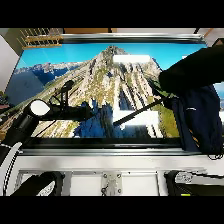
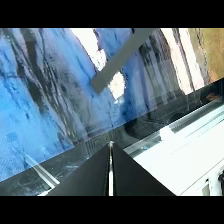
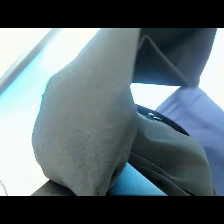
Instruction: Fold the clothes and pants, and hang the long-sleeved shirts on hangers.
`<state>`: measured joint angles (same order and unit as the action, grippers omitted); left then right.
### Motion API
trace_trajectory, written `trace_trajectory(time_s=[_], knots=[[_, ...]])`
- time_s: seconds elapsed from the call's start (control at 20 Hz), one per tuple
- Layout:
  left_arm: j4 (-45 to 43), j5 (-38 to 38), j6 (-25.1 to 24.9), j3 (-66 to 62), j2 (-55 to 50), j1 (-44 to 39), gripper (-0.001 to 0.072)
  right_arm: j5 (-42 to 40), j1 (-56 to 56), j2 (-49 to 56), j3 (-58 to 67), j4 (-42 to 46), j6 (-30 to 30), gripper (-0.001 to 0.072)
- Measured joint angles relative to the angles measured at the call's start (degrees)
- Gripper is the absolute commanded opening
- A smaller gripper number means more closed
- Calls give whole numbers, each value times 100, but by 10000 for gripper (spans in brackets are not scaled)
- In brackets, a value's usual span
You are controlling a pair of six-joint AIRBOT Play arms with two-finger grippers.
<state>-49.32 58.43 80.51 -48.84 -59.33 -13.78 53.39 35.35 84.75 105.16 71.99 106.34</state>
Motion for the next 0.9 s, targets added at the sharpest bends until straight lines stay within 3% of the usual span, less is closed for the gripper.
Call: trace_trajectory(time_s=[0.5, 0.9], knots=[[-11, -2, -20, 9, 0, 0, 19, 2264, 350, -876, -715, 2006, 973, 11], [-57, 2, -17, 13, -2, 0, 19, 3832, 358, -1370, -2129, 2146, 813, 12]])
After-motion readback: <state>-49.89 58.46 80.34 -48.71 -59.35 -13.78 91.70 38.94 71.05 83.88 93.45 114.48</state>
